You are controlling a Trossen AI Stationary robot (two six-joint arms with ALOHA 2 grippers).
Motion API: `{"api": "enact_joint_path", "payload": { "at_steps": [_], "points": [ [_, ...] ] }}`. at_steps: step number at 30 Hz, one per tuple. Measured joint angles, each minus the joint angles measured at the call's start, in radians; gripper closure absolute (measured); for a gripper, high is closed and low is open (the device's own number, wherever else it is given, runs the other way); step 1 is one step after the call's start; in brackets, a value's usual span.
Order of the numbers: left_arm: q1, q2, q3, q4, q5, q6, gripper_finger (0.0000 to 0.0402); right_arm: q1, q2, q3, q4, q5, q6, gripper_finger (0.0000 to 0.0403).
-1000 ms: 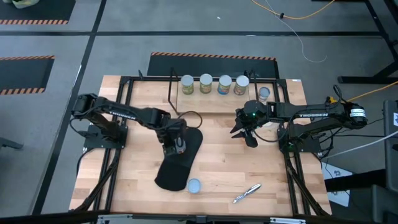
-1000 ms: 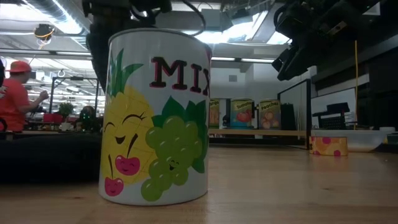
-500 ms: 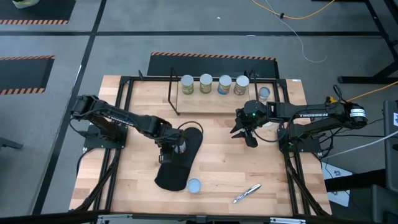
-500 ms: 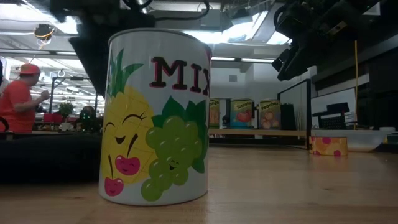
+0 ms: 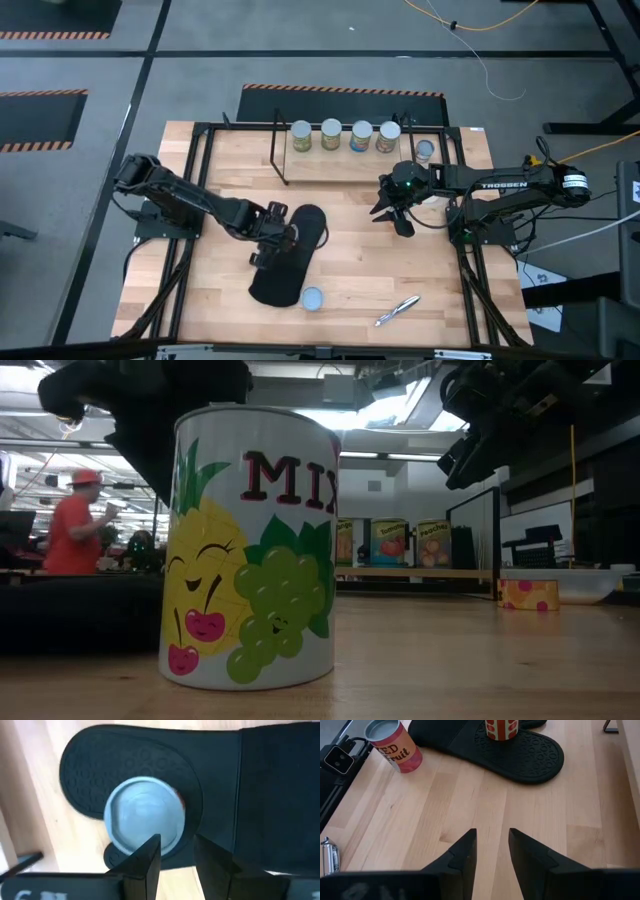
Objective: Pick and place cans onto a shelf
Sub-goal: Put the small canned tomatoes on the shelf
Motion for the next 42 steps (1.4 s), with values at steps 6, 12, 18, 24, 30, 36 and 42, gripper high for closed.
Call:
{"api": "enact_joint_path", "payload": {
  "at_steps": [6, 12, 18, 24, 30, 36, 42],
  "points": [
    [-0.019, 0.031, 0.0, -0.002, -0.02, 0.03, 0.0294, 0.0, 0.0, 0.0, 0.0, 0.0, 0.0, 0.0285],
    [-0.019, 0.089, 0.0, 0.009, -0.045, 0.032, 0.0294, 0.0, 0.0, 0.0, -0.002, 0.0, 0.0, 0.0285],
    [-0.019, 0.107, 0.0, 0.037, -0.055, 0.03, 0.0309, 0.0, 0.0, 0.0, -0.001, 0.0, 0.0, 0.0285],
    [-0.013, 0.106, 0.0, 0.085, -0.051, 0.007, 0.0387, 0.0, 0.0, 0.0, -0.01, 0.0, -0.01, 0.0285],
    [0.002, 0.106, 0.014, 0.108, -0.046, -0.086, 0.0395, 0.0, -0.023, 0.0, -0.055, 0.0, -0.005, 0.0285],
    [0.043, 0.106, 0.133, 0.11, -0.045, -0.11, 0.0398, 0.0, -0.119, 0.0, -0.093, 0.0, -0.001, 0.0285],
    [0.129, 0.106, 0.307, 0.112, -0.045, -0.112, 0.0398, 0.0, -0.205, 0.0, -0.1, 0.0, -0.001, 0.0285]
  ]
}}
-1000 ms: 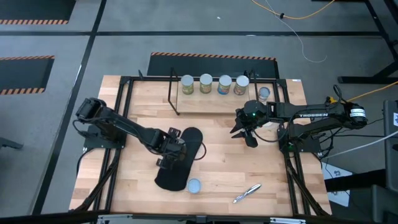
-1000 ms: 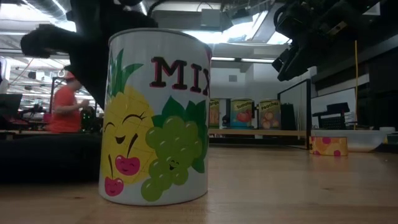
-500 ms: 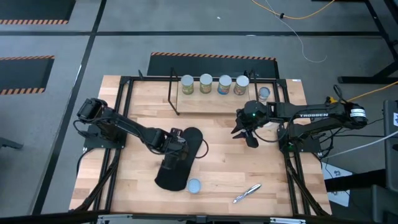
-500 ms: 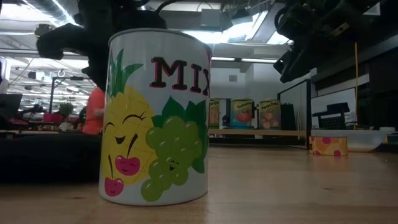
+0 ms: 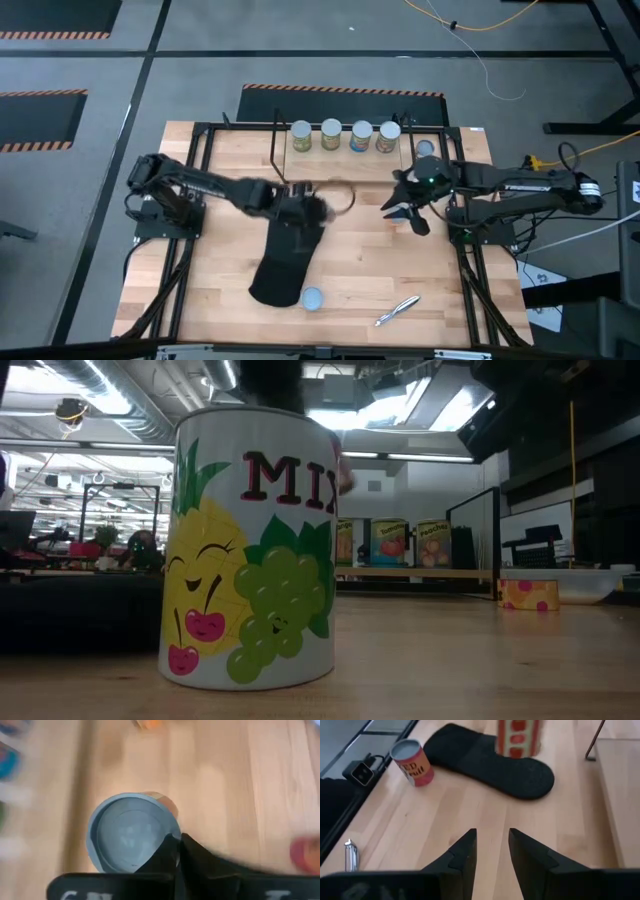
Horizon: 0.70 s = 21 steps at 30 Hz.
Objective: Pick and place cans onto a shelf
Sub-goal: Put the small canned tomatoes on the shelf
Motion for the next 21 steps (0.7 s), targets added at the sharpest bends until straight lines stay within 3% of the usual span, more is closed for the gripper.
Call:
{"api": "enact_joint_path", "payload": {
  "at_steps": [12, 21],
  "points": [
    [0.215, 0.022, 0.247, 0.029, 0.017, 0.002, 0.0399, 0.0, -0.032, 0.0, -0.005, 0.0, 0.0, 0.0285],
    [0.306, 0.2, 0.442, 0.03, 0.117, 0.07, 0.04, 0.0, -0.1, 0.0, -0.037, 0.011, 0.0, 0.0285]
  ]
}}
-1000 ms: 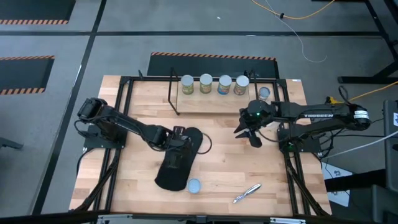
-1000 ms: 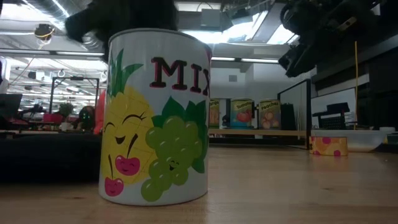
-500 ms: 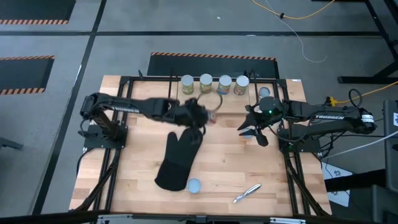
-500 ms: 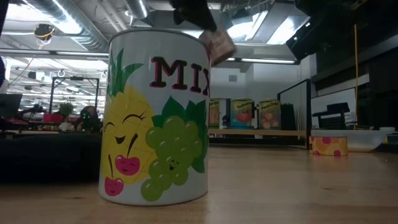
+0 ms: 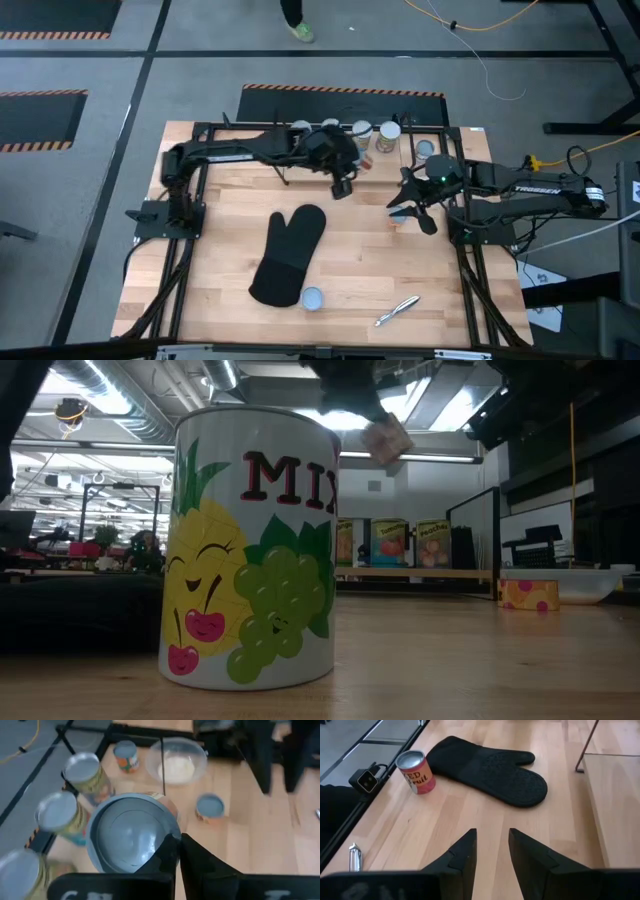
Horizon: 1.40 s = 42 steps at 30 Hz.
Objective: Pick and place cans onto a shelf
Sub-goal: Put the small canned tomatoes on the shelf
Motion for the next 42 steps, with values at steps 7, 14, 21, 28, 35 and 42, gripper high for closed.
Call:
{"api": "enact_joint_path", "payload": {
  "at_steps": [7, 14, 21, 28, 35, 42],
  "points": [
    [0.065, 0.155, 0.104, -0.015, 0.018, 0.01, 0.04, 0.0, -0.078, 0.0, -0.045, 0.015, 0.0, 0.0285],
    [0.113, 0.259, 0.111, -0.024, 0.02, -0.072, 0.04, 0.0, -0.093, 0.0, -0.052, 0.015, -0.001, 0.0285],
    [0.124, 0.307, 0.111, -0.032, 0.02, -0.12, 0.0399, 0.0, -0.09, 0.0, -0.052, 0.016, -0.002, 0.0285],
    [0.126, 0.307, 0.102, -0.048, 0.017, -0.149, 0.0399, 0.0, -0.09, 0.0, -0.051, 0.016, -0.003, 0.0285],
    [0.126, 0.316, 0.102, -0.046, 0.017, -0.149, 0.0397, 0.0, -0.09, 0.0, -0.051, 0.016, -0.004, 0.0285],
    [0.126, 0.336, 0.1, -0.06, 0.018, -0.149, 0.0396, 0.0, -0.09, 0.0, -0.051, 0.016, -0.003, 0.0285]
  ]
}}
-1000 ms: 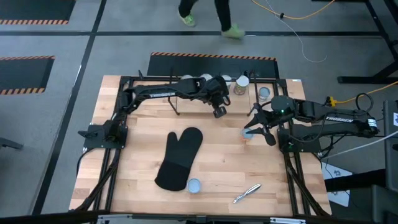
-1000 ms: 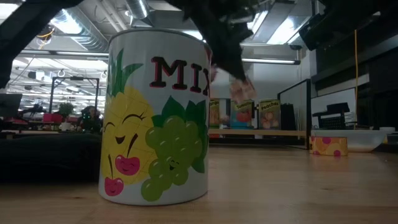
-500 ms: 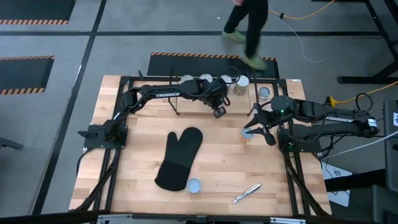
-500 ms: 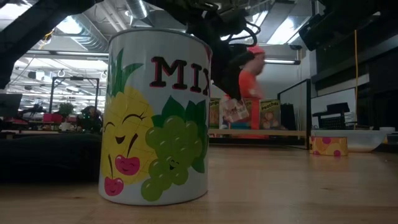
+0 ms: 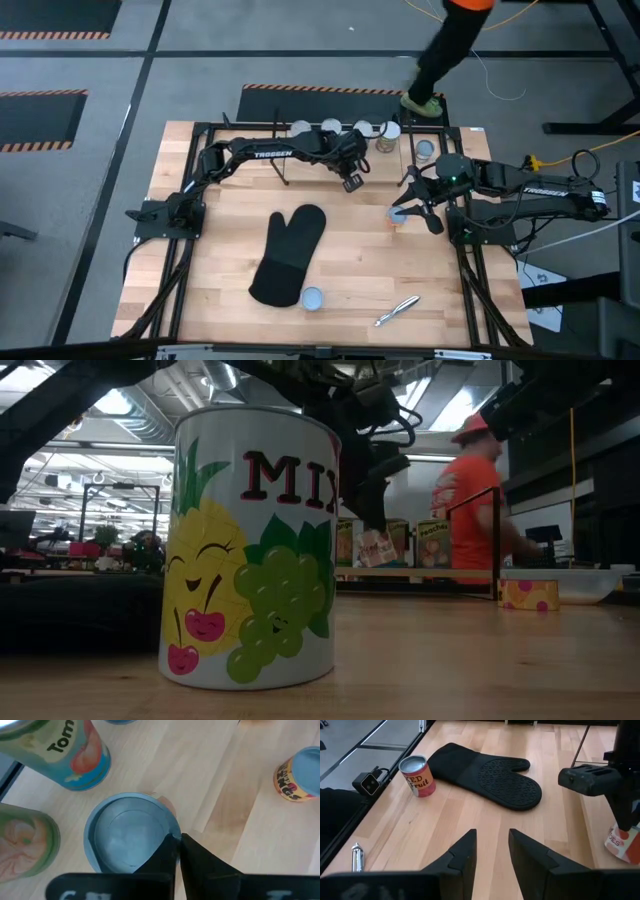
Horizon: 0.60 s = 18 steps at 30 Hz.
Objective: Pick and place cans onto a shelf
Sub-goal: Put the small canned tomatoes on the shelf
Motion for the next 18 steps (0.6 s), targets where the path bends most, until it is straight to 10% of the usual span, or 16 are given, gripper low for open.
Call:
{"api": "enact_joint_path", "payload": {
  "at_steps": [18],
  "points": [
    [0.0, -0.002, 0.0, 0.016, 0.001, 0.003, 0.0364, 0.0, 0.0, 0.0, 0.0, 0.0, 0.0, 0.0285]
  ]
}}
